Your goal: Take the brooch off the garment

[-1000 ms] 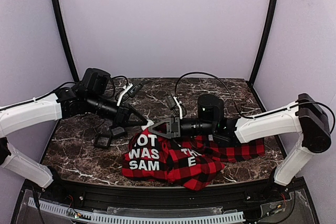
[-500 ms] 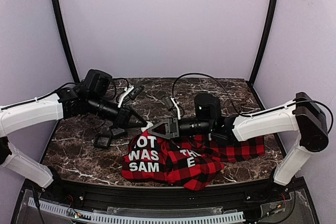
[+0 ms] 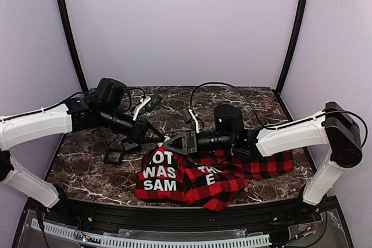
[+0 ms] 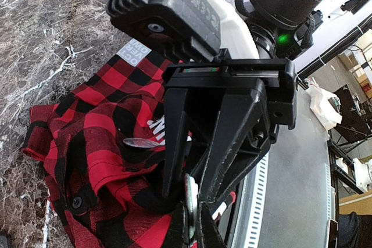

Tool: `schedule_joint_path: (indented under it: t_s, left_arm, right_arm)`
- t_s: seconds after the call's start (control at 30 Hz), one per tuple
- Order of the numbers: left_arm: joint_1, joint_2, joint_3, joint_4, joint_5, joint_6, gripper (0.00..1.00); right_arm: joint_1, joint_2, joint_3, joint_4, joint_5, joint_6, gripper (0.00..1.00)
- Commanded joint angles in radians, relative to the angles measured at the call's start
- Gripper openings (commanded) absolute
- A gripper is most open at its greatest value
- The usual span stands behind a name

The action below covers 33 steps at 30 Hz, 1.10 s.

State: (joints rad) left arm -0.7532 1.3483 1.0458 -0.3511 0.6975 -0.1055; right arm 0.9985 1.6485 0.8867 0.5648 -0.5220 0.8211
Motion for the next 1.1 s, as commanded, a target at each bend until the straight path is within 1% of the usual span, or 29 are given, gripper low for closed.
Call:
schedule_joint_path:
  t_s: [0.0,0.07,0.1,0.13,0.17,0.23,0.3,0.37,0.43,0.5,0.6,0.67,0.8,0.87,0.9,1.07]
  left_arm:
    - [-0.055,0.009,0.022,0.069,0.087,0.003,0.01]
    - [-0.055,0.007,0.024,0.062,0.058,0.003,0.01]
    - [-0.055,0.007,0.025,0.056,0.019,0.002,0.01]
    - [-0.054,0.008,0.027,0.049,-0.004,0.003,0.01]
    - [-0.053,0.011,0.033,0.031,-0.059,0.006,0.01]
    - [-0.047,0.015,0.042,0.009,-0.130,0.010,0.01]
    - [-0.037,0.017,0.047,-0.004,-0.187,0.007,0.01]
    - [-0.029,0.017,0.051,-0.014,-0.229,0.008,0.01]
    - [-0.024,0.016,0.053,-0.020,-0.255,0.010,0.01]
    - [-0.022,0.013,0.054,-0.024,-0.269,0.012,0.01]
    - [-0.021,0.011,0.055,-0.027,-0.293,0.010,0.01]
    - [-0.020,0.010,0.054,-0.030,-0.314,0.008,0.01]
    - [-0.018,0.004,0.053,-0.029,-0.340,0.008,0.01]
    - [-0.018,0.000,0.050,-0.027,-0.345,0.008,0.01]
    - [-0.018,-0.001,0.050,-0.027,-0.346,0.008,0.01]
    - [-0.017,-0.006,0.045,-0.021,-0.349,0.005,0.01]
  right_arm:
    - [0.000,0.017,0.046,0.103,0.057,-0.002,0.24]
    - [0.000,0.012,0.043,0.118,0.045,-0.006,0.28]
    - [0.000,0.009,0.042,0.124,0.040,-0.005,0.30]
    - [0.000,0.003,0.036,0.129,0.034,-0.009,0.34]
    - [0.000,-0.005,0.031,0.133,0.029,-0.012,0.39]
    - [0.000,-0.026,0.015,0.136,0.025,-0.019,0.52]
    - [0.000,-0.057,-0.009,0.127,0.035,-0.032,0.67]
    - [0.000,-0.092,-0.035,0.101,0.065,-0.048,0.79]
    - [0.000,-0.121,-0.052,0.053,0.099,-0.073,0.86]
    - [0.002,-0.145,-0.065,-0.012,0.136,-0.099,0.90]
    - [0.009,-0.174,-0.081,-0.085,0.212,-0.125,0.91]
    - [0.026,-0.179,-0.070,-0.162,0.277,-0.151,0.91]
    - [0.064,-0.147,-0.027,-0.271,0.347,-0.189,0.86]
    - [0.073,-0.119,-0.012,-0.290,0.353,-0.190,0.80]
    - [0.079,-0.108,-0.006,-0.296,0.365,-0.189,0.73]
    - [0.111,-0.065,0.024,-0.300,0.426,-0.201,0.50]
